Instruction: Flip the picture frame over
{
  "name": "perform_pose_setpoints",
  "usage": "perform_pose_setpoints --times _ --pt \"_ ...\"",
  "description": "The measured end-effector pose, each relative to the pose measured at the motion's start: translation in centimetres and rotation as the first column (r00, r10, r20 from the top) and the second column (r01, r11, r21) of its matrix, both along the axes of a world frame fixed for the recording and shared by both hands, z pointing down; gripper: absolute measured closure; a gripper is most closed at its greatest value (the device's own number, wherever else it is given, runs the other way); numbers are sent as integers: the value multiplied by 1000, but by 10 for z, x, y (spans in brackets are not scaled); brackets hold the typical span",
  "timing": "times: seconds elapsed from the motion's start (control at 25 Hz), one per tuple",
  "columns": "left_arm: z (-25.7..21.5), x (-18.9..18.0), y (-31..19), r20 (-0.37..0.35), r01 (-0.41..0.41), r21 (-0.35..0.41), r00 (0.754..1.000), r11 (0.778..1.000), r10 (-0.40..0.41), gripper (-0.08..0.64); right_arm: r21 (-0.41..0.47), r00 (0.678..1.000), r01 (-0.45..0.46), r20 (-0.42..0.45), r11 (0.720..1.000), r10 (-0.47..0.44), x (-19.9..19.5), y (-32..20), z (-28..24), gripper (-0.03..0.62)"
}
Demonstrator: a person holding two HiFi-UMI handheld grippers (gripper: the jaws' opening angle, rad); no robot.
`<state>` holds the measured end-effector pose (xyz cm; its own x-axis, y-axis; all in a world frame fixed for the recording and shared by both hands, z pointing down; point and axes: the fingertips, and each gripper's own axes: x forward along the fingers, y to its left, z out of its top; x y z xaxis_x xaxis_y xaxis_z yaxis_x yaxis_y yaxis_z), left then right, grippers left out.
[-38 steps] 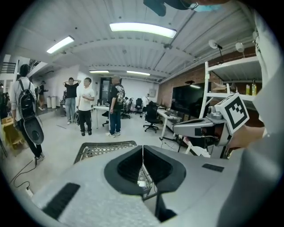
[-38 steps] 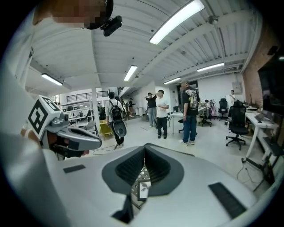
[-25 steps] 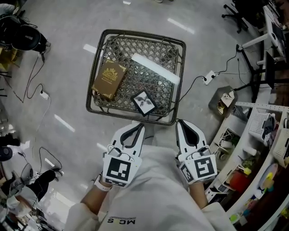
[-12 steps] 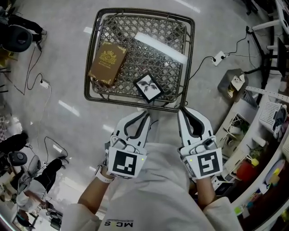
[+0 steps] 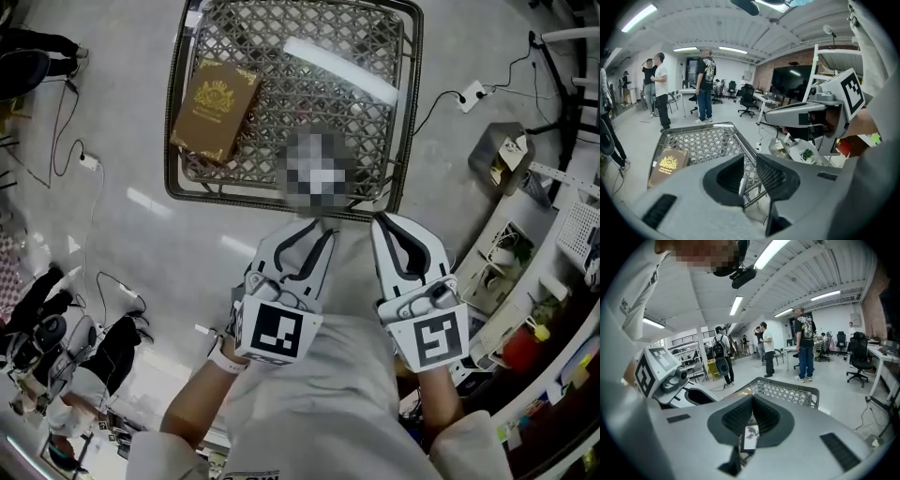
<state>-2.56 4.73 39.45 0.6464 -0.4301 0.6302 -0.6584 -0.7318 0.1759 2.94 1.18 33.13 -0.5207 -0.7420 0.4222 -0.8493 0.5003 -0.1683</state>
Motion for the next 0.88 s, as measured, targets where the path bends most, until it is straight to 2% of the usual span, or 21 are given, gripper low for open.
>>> perform_pose_setpoints --times 0.44,0.64,0.88 --pt "96 5 -2 123 -38 -65 991 997 46 448 -28 1000 -9 6 1000 9 9 -3 41 574" --pt "123 18 0 92 -60 -90 993 994 69 449 -60 1000 0 15 998 1 10 2 56 574" --pt "159 25 3 155 -123 -89 979 988 136 433 -76 1000 31 0 997 -31 10 2 71 574"
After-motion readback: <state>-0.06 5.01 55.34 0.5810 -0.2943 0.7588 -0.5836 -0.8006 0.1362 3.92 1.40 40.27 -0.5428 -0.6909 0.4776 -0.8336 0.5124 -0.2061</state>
